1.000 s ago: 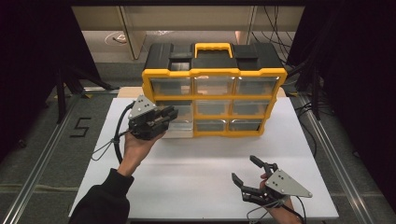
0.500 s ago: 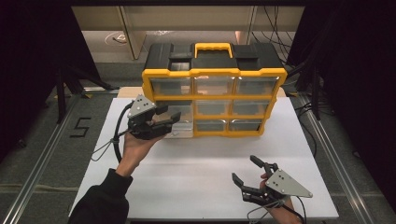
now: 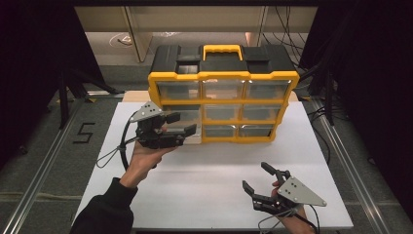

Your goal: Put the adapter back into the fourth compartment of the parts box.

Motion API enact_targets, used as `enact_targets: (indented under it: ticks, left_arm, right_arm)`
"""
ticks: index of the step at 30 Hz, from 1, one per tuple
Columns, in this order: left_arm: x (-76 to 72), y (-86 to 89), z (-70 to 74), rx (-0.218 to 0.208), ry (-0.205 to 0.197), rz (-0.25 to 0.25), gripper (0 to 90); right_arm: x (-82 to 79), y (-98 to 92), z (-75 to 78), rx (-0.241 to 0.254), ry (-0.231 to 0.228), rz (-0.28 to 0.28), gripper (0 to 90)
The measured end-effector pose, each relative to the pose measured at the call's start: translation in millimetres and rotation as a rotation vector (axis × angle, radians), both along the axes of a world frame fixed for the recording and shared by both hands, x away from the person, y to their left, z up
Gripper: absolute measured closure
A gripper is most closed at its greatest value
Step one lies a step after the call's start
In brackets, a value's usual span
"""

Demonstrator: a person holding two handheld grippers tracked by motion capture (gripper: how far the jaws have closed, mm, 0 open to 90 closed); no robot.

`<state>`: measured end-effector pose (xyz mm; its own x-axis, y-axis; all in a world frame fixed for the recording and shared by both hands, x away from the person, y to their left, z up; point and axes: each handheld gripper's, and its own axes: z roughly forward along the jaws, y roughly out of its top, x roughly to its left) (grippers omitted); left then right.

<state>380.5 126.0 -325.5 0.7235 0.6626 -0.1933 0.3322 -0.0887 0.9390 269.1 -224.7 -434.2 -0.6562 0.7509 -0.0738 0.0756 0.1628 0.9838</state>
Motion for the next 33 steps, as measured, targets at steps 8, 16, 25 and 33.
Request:
enact_targets:
  ticks: [8, 16, 25, 33]
  left_arm:
    - [-5.6, -5.2, -2.8, -0.004, -0.005, -0.043, 19.3]
    - [-12.3, -10.8, -4.9, -0.029, -0.042, -0.081, 16.8]
    - [-21.6, -13.2, -7.4, -0.058, -0.088, -0.123, 16.7]
    - [-30.6, -10.2, -12.2, -0.093, -0.133, -0.127, 17.0]
  right_arm:
    - [-0.2, 0.0, 0.1, 0.000, 0.000, 0.001, 20.5]
    - [-0.4, -0.3, 0.4, -0.001, -0.001, 0.001, 20.5]
    - [-0.7, -0.2, 0.4, -0.002, -0.002, 0.002, 20.4]
    - [-0.9, 0.0, 0.7, 0.001, -0.003, 0.002, 20.5]
